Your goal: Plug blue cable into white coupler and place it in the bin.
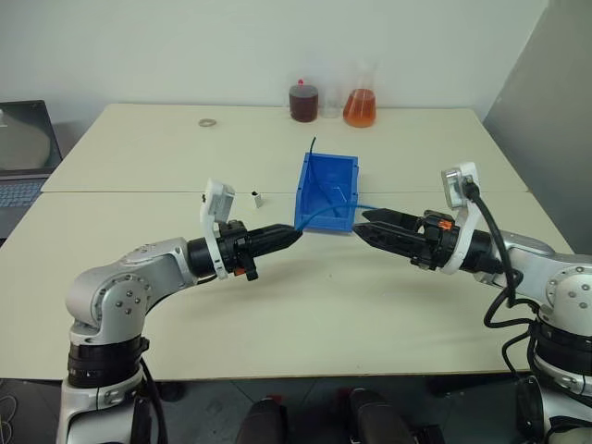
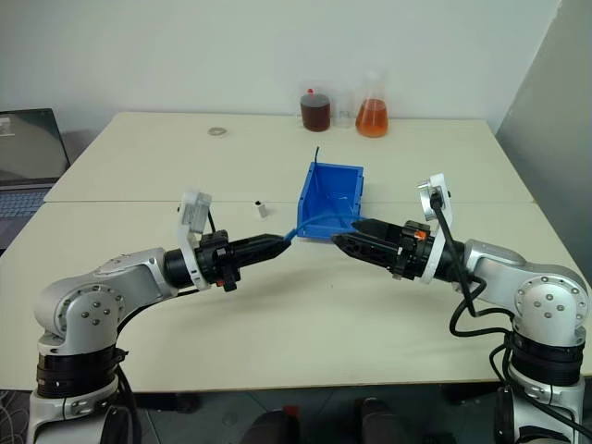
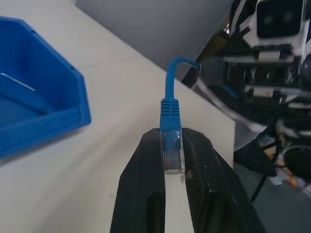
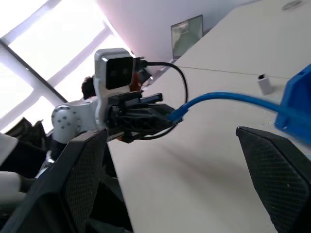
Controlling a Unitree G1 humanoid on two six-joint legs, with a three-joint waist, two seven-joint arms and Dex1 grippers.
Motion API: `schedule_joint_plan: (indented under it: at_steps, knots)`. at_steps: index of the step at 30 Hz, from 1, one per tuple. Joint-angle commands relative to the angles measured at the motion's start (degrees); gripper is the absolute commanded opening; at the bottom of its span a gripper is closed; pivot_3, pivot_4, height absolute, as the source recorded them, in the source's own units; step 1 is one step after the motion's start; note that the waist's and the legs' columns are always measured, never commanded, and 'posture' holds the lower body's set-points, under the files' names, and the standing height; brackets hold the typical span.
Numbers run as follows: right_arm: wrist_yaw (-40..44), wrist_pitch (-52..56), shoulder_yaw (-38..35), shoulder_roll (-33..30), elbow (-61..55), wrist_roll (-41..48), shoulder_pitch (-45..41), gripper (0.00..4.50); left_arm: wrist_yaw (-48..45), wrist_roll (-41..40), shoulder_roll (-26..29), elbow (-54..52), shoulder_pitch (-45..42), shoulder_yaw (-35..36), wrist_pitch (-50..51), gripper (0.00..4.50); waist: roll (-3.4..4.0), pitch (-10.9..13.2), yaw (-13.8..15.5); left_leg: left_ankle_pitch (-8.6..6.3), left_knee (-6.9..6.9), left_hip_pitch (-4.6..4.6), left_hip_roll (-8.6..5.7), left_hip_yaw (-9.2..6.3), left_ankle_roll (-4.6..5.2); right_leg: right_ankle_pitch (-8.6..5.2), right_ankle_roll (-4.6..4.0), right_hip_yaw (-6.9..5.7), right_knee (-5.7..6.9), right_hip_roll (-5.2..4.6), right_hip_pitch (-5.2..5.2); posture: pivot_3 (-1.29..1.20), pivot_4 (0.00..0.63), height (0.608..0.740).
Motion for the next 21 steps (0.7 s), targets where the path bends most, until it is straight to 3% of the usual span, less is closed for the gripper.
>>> schedule_joint_plan:
  at_steps: [1, 6, 13, 21]
  knots:
    - [-6.67, -3.31, 0.38, -1.51, 1.34, 13.35, -1.52, 4.50, 7.13, -7.03, -3.52, -0.97, -1.85, 2.67, 2.57, 0.26, 0.00, 0.00, 0.02, 0.00, 0.00, 0.00, 0.00, 0.00, 0.00, 0.00, 0.00, 0.00, -0.01, 0.00, 0.00, 0.00, 0.150, 0.740]
    - [-9.57, -6.10, 2.81, -5.27, 2.92, 22.26, -3.80, 4.50, 10.64, -4.45, -3.83, 1.50, -1.78, 1.43, 1.24, 0.26, 0.00, 0.00, 0.00, 0.01, 0.01, 0.02, 0.00, 0.01, -0.01, -0.01, 0.02, 0.02, 0.02, 0.05, -0.01, 0.00, 0.150, 0.740]
    - [-3.60, -8.04, 8.79, -4.75, 2.33, 8.27, -0.06, 4.50, 14.74, -9.99, -7.55, 2.44, -5.63, 2.31, 1.60, 0.26, -0.04, -0.01, 0.28, 0.01, 0.04, -0.05, -0.02, 0.02, -0.02, -0.04, 0.06, 0.01, -0.03, 0.02, -0.01, 0.00, 0.150, 0.740]
    - [0.33, -8.94, 9.54, -2.64, 7.36, 4.16, -3.62, 4.50, 17.45, -22.55, -7.04, 1.07, -7.14, 2.18, 4.85, 0.26, -0.04, -0.01, 0.10, 0.01, 0.06, -0.04, -0.01, 0.02, -0.02, -0.01, 0.04, 0.03, -0.01, 0.02, -0.03, 0.00, 0.150, 0.740]
